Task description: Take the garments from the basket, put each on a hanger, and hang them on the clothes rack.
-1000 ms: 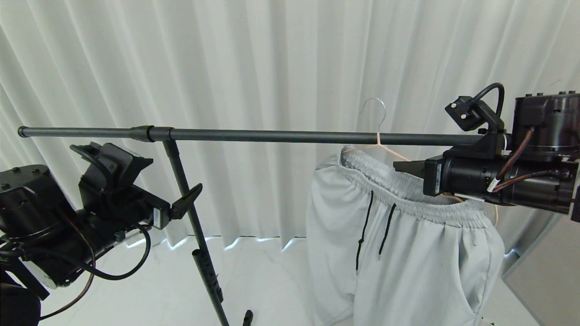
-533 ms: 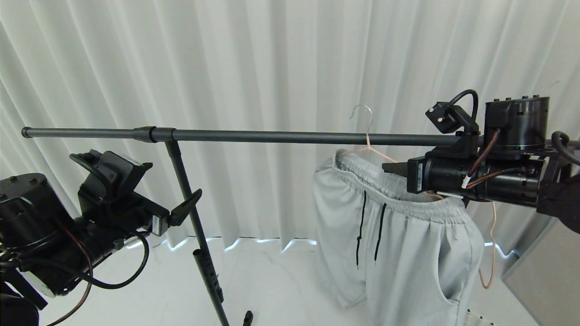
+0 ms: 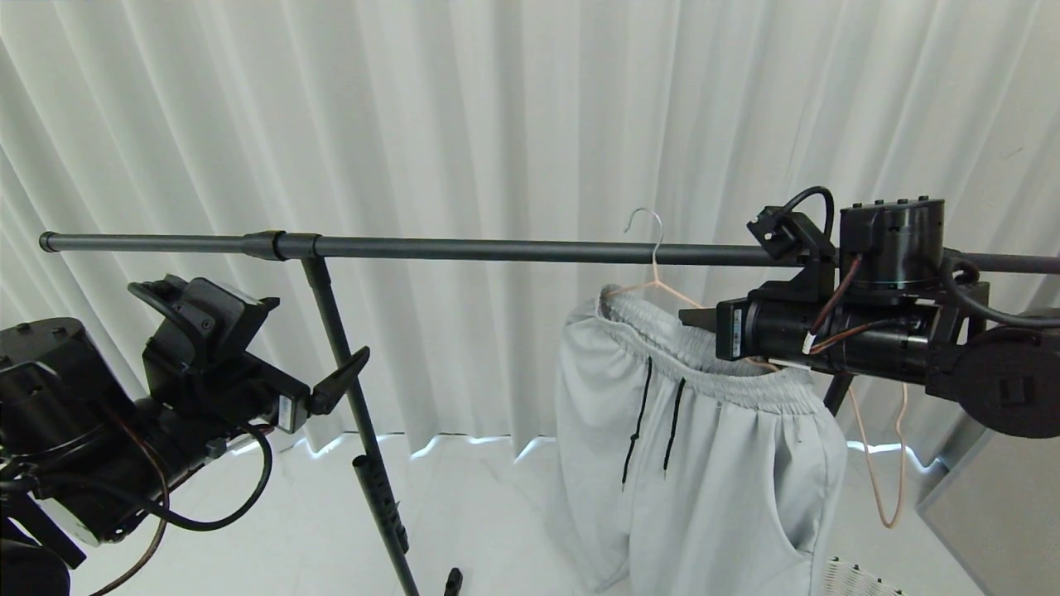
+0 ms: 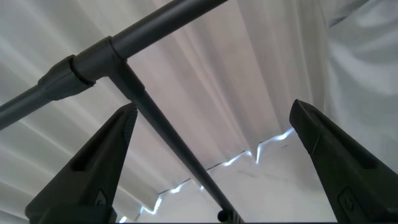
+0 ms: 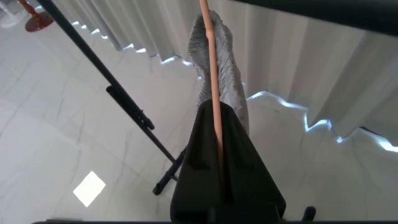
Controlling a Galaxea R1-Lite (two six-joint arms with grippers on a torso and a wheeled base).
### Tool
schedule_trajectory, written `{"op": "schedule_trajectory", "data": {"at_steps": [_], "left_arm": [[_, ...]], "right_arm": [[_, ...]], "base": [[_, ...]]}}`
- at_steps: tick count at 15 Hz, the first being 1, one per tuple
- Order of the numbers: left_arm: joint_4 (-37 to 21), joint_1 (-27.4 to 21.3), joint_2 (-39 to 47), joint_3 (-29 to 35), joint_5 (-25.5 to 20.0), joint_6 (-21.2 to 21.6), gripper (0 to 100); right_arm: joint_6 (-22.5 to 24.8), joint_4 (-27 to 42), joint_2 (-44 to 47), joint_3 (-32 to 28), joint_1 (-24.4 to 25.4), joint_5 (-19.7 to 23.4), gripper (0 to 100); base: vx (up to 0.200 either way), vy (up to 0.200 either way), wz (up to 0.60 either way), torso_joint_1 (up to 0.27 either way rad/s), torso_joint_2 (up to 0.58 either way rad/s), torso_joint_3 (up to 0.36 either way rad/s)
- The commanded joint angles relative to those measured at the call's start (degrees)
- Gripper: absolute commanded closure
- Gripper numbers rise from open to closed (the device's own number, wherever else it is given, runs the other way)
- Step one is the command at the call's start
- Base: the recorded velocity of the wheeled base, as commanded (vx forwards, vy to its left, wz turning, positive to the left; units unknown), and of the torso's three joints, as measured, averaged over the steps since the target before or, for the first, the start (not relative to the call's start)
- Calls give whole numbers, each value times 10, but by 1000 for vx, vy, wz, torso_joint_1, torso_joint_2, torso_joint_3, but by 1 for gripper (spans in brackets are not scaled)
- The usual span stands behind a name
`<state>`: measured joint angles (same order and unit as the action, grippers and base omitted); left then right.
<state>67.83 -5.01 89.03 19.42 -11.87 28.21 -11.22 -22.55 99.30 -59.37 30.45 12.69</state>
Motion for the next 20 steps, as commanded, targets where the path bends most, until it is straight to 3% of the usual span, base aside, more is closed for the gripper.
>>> {"op": "schedule_trajectory", "data": {"at_steps": [1,5,13,20], "left_arm": [[0,0,0,0,0,0,0],[0,0,0,0,0,2,0],[1,0,-3,1,0,11,0],[1,0,-9,-1,0,11,0]], "right_arm": [[-3,0,5,5,3,0,100],[-4,-1,6,27,22,0,100],[-6,-4,5,-12,11,-15,100],[-5,1,34,-9,14,-16,100]], "base": [[0,0,0,0,0,0],[0,0,0,0,0,0],[0,0,0,0,0,0],[0,0,0,0,0,0]]}}
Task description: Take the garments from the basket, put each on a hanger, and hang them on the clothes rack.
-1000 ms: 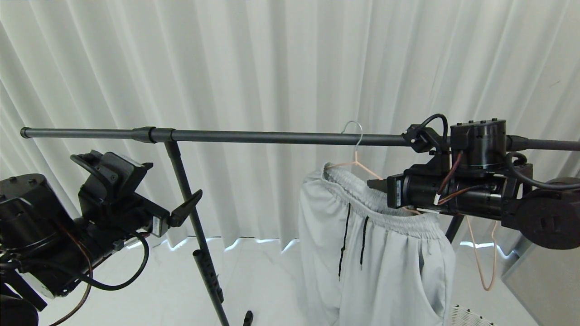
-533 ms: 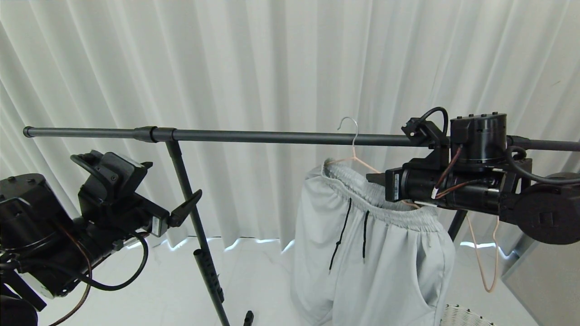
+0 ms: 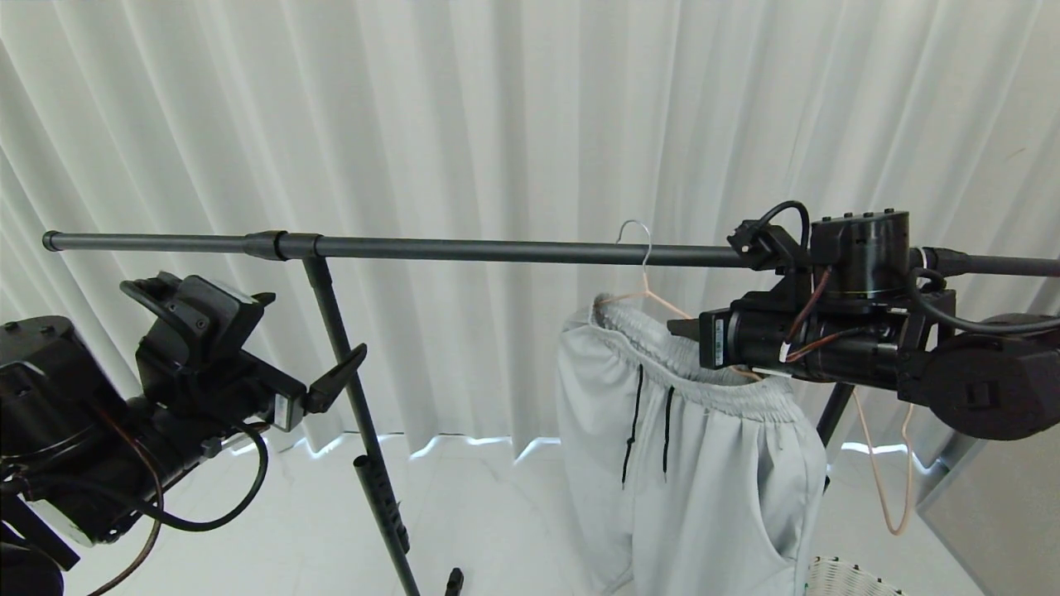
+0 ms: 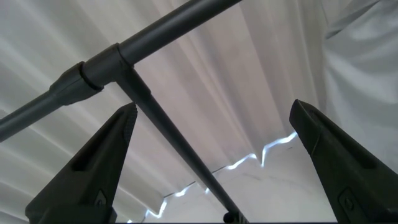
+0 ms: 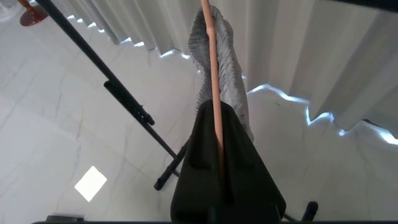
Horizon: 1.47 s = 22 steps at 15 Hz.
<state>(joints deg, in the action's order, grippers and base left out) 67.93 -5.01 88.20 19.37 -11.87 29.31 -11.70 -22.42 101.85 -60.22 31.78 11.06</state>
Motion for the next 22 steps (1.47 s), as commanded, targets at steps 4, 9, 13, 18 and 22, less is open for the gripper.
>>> {"op": "schedule_trajectory", "data": {"at_steps": [4,9,13,18,22], "left_arm": [[0,0,0,1,0,0,0],[0,2,1,1,0,-1,0],[0,10,-17,1,0,-7,0],[4,29,-105,-64,0,-56,0],[3,30,-190,-143,10,-118,0]], "right_arm": [[0,-2,13,-2,1,0,100],[2,-2,-3,11,2,0,0],[2,2,-71,49,1,-18,0],[76,96,-241,106,-39,-46,0],[121,164,-338,144,-104,-117,0]], "base": [[0,0,0,0,0,0],[0,0,0,0,0,0],[0,0,0,0,0,0],[0,0,0,0,0,0],[-50,0,0,-1,2,1]]}}
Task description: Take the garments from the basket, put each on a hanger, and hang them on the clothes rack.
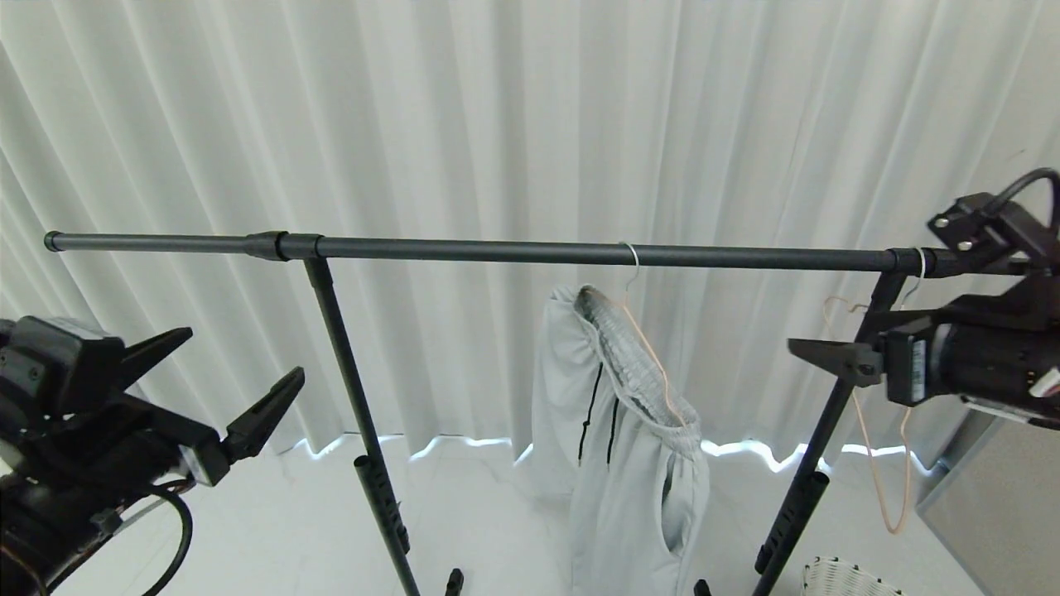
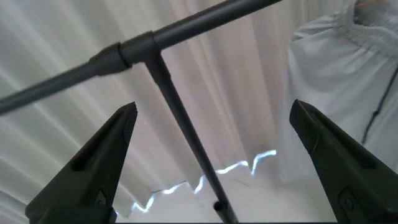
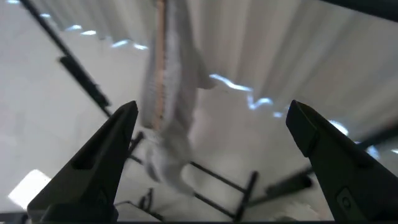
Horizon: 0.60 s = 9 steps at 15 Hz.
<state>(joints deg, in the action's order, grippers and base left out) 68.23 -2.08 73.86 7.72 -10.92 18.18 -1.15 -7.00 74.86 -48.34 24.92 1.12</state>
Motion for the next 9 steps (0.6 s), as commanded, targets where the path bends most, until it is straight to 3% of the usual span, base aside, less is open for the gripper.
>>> {"op": "schedule_trajectory", "data": {"at_steps": [1,3,7,9], "left_arm": [[0,1,-47,-27,0,-23,0],[0,1,-44,-29,6,-57,0],[-6,1,-16,-37,49,-61,0],[-6,1,11,-43,50,-66,0]], "right_arm": [[27,9,-79,40,-57,-19,0],[40,7,-100,70,-73,-21,0],[40,-3,-121,97,-127,-24,0],[41,-49,-124,137,-134,-24,0]], "base": [[-200,0,0,-7,7,2],[-200,0,0,0,-5,2],[-200,0,0,4,2,5],[-200,0,0,0,-2,0]]}}
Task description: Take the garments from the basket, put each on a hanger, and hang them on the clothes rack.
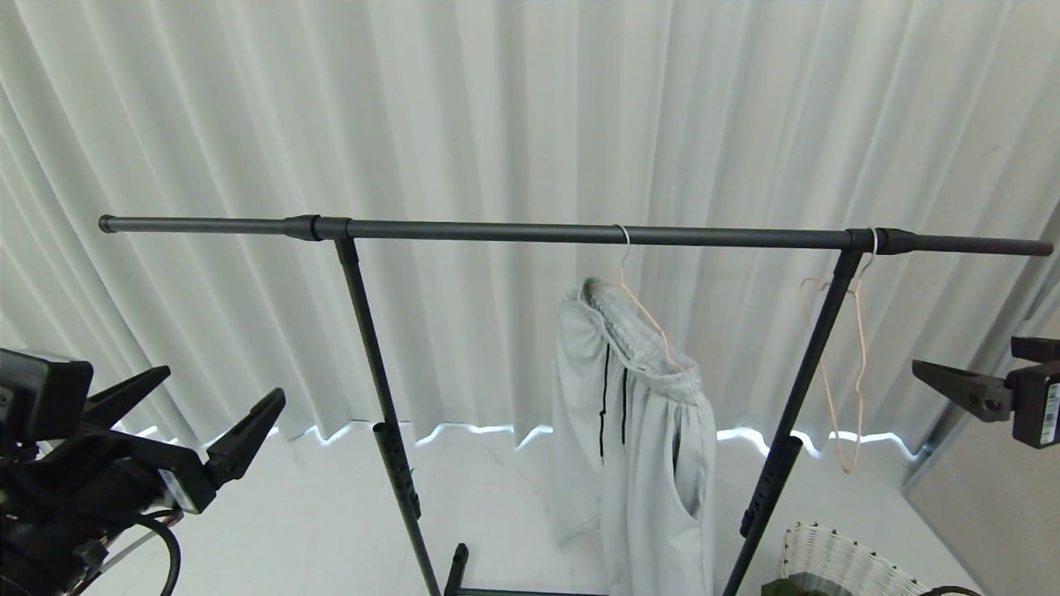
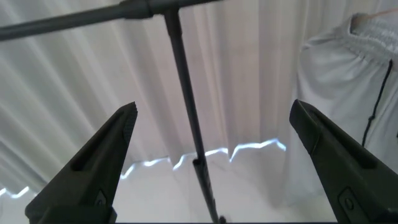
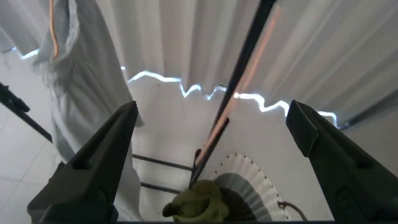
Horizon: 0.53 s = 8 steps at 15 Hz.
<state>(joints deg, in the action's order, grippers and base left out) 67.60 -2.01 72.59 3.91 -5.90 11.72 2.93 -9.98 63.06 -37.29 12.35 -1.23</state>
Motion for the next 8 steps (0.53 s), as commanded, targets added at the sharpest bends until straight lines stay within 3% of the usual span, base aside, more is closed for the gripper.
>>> {"op": "schedule_trajectory", "data": {"at_steps": [1,4,8], "left_arm": [[0,0,28,-14,0,0,0],[0,-2,37,26,-3,5,0],[1,-2,63,34,-2,8,0]], "right_arm": [[4,-67,-5,59,-18,0,0],[16,-135,11,95,-61,1,0],[12,-165,-19,140,-60,4,0]], "base": [[0,0,0,0,0,0],[0,0,0,0,0,0],[0,0,0,0,0,0]]}}
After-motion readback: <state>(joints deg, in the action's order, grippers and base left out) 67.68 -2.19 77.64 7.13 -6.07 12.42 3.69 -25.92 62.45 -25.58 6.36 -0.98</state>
